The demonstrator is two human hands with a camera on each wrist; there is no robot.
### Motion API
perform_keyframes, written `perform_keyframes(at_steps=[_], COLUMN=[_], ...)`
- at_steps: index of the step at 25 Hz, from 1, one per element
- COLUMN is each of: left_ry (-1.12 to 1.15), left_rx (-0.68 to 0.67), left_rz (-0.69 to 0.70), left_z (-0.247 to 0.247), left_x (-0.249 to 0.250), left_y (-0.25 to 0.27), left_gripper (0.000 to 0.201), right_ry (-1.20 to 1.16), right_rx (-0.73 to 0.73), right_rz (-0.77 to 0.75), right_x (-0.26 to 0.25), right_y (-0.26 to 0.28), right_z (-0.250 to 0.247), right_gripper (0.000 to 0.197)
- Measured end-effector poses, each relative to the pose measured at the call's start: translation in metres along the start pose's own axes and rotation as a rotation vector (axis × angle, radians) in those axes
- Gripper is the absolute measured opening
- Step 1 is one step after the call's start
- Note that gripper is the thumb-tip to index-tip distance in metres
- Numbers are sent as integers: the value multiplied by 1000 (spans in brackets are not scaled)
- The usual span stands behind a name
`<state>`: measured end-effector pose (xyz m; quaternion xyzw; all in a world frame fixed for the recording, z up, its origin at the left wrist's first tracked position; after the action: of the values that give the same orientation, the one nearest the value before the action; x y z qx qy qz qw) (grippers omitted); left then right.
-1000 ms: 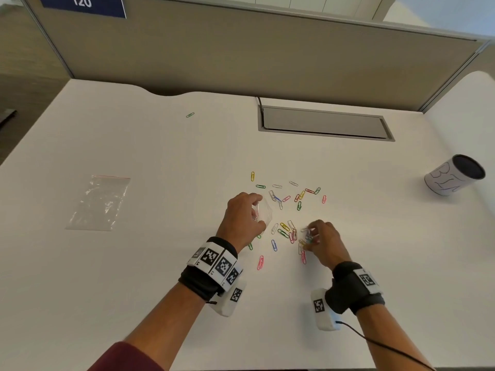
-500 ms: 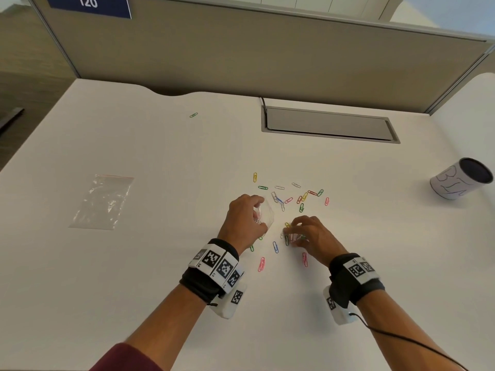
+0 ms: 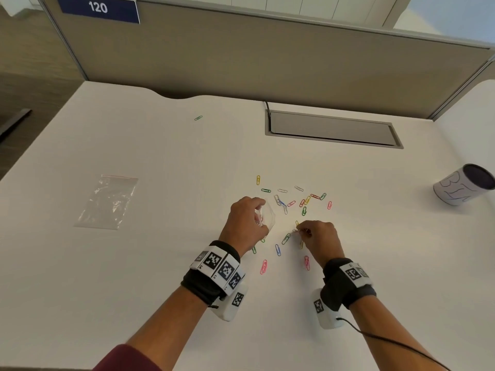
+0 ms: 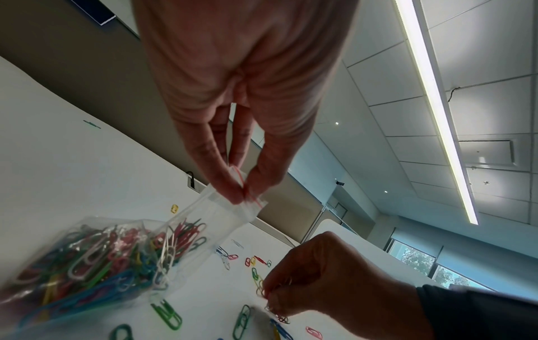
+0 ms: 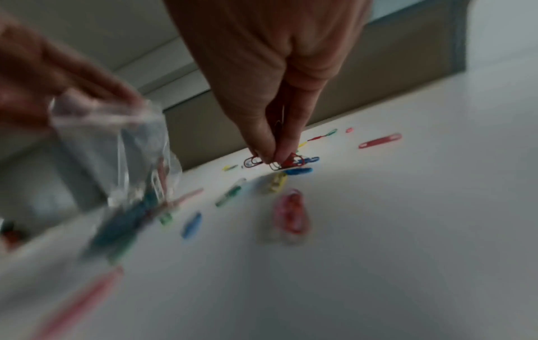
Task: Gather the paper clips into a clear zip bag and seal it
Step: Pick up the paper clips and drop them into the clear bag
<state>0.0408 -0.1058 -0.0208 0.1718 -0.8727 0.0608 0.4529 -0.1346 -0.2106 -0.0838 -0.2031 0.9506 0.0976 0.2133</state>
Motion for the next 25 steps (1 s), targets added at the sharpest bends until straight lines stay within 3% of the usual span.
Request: perform_keyframes(at_steps=[2, 4, 7, 10, 13, 17, 21, 25], left_ry=[1, 5, 13, 27, 25, 19, 22, 32], left_rx=[-2, -4, -5, 2, 10, 16, 13, 21], left_rz=[0, 0, -5, -14, -21, -38, -32, -30], left_z=[-1, -1, -1, 0, 1, -1, -2, -2], left_x=[0, 1, 1, 1, 1, -1, 0, 1], left_y=[1, 2, 4, 4, 6, 7, 7, 7], left_gripper=[55, 56, 57, 57, 59, 64, 64, 62], right_ry=[-326, -665, -1038, -1219, -1194, -877, -615, -704], right_rx=[29, -18, -157, -266, -282, -198, -230, -200], right_rz=[181, 266, 232, 247, 266, 256, 199, 226], right_x=[-2, -15, -50, -78, -91, -92, -96, -100], right_y=[-1, 4, 12, 16, 15, 12, 9, 10], right_z=[-10, -21, -35, -33, -23, -17, -18, -24], right_gripper=[14, 12, 16, 16, 15, 12, 23, 23])
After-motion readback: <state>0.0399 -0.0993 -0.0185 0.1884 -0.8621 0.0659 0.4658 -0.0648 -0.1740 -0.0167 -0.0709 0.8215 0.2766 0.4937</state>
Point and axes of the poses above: each hand's wrist, its own y-axis away from the middle knuckle, its own z-axis out of the palm, x = y × z, the point moved 3 cm from there along -y, towards the middle knuckle, and after that the axes turned 6 degrees about z, right-handed, at the moved point
